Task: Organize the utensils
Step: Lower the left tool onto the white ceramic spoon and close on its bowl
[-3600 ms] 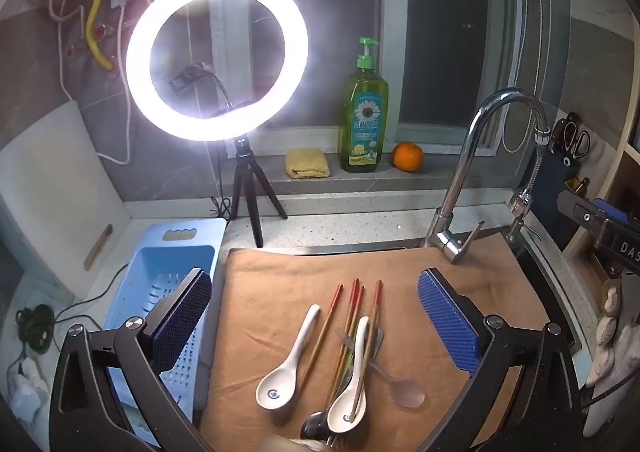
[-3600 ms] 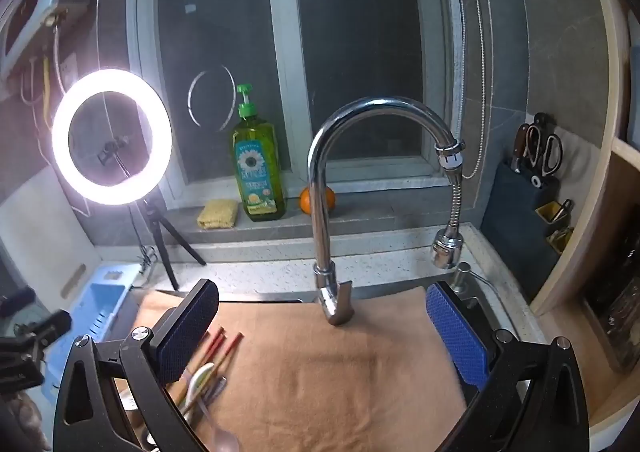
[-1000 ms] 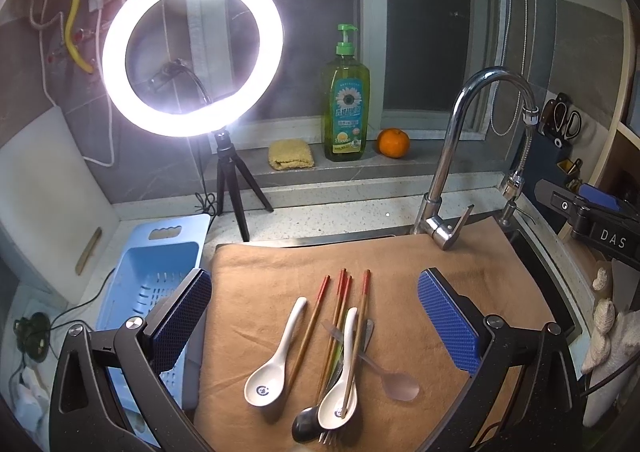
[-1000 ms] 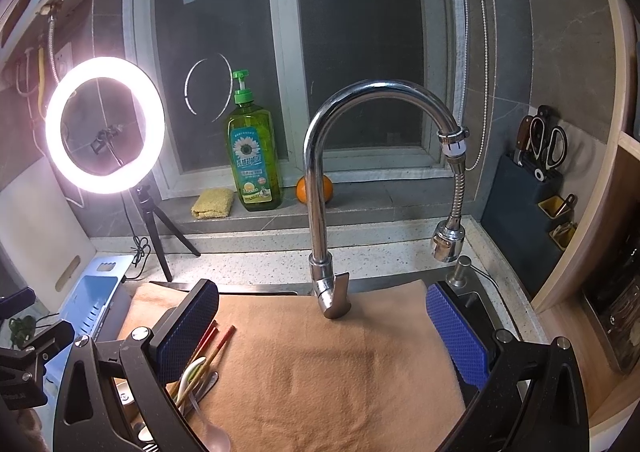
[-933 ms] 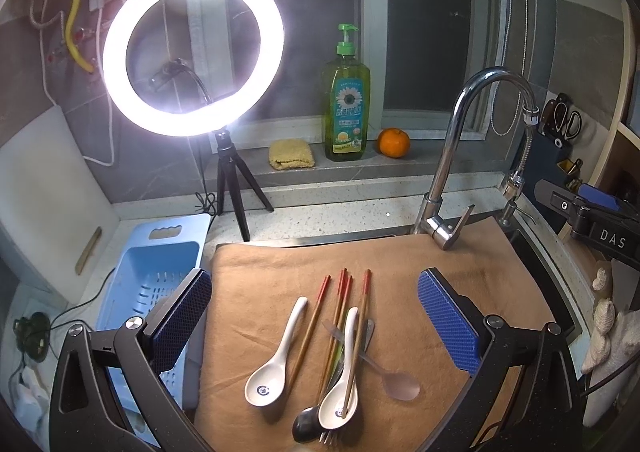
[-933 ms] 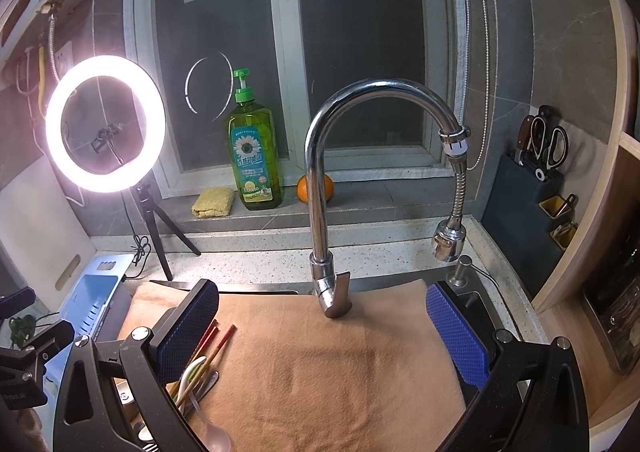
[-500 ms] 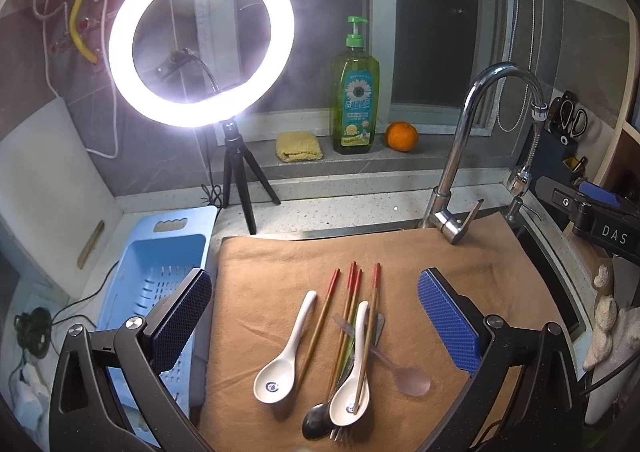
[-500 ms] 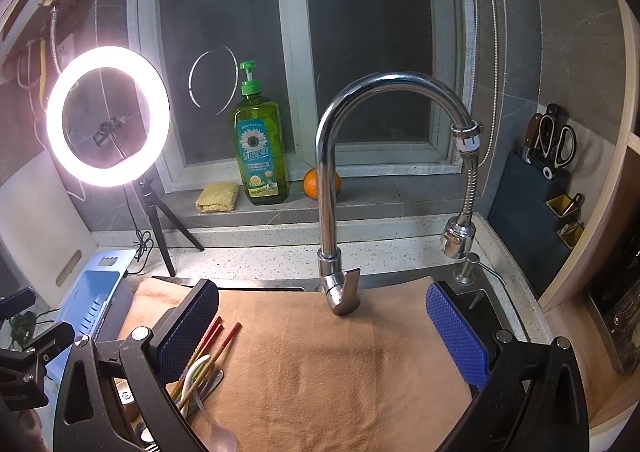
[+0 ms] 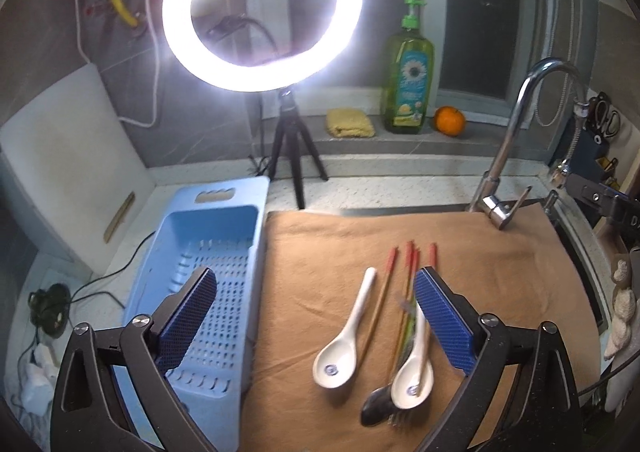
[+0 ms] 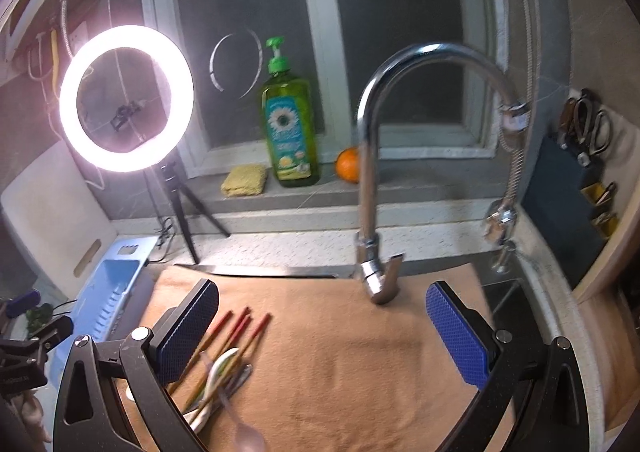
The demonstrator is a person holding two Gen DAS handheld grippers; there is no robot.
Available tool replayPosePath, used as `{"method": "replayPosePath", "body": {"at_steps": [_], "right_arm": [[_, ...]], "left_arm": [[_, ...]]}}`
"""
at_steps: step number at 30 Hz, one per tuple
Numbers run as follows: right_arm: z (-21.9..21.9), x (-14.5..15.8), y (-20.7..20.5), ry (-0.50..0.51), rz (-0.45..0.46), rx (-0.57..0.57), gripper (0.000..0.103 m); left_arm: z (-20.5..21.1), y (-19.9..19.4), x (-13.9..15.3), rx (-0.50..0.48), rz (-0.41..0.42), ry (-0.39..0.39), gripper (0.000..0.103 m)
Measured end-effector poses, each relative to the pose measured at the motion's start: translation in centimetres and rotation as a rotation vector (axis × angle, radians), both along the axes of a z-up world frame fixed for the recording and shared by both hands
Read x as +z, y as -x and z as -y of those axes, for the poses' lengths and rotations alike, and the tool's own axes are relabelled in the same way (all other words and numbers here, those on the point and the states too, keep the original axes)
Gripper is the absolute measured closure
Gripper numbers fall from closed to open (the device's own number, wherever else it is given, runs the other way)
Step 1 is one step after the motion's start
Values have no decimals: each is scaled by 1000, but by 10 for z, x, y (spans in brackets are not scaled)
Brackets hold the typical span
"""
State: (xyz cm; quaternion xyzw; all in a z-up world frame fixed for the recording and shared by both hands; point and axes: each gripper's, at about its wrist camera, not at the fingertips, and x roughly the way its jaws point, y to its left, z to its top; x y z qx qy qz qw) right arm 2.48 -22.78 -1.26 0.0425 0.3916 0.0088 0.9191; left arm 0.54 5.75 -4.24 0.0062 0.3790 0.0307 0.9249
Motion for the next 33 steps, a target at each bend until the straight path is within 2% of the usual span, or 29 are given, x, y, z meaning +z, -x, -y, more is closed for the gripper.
{"method": "replayPosePath", "body": {"at_steps": [8, 10, 16, 18, 22, 25, 26, 29, 33], "right_arm": [[-28, -29, -24, -109, -123, 130, 0], [-35, -41, -30, -140, -178, 175, 0], [-46, -68, -39, -220, -302, 214, 1], [-53, -73, -42, -230, -324, 236, 5], [-71, -84, -53, -267, -373, 279, 10], [-88, -100, -62, -333, -445, 310, 18], [-93, -105, -65, -350, -472, 316, 25], [-111, -124, -73, -390, -547, 344, 39], [-130, -150, -83, -417, -635, 353, 51]], "left_arm": [[-18, 9, -27, 0, -86, 28, 17], [-18, 10, -35, -18, -110, 45, 19], [-14, 12, -56, -57, -168, 86, 27], [-11, 15, -61, -76, -178, 95, 27], [-3, 19, -76, -117, -215, 114, 35], [-2, 20, -86, -135, -240, 143, 45], [-2, 20, -88, -138, -246, 154, 48], [-3, 19, -93, -150, -250, 179, 50], [-2, 15, -100, -167, -261, 189, 56]]}}
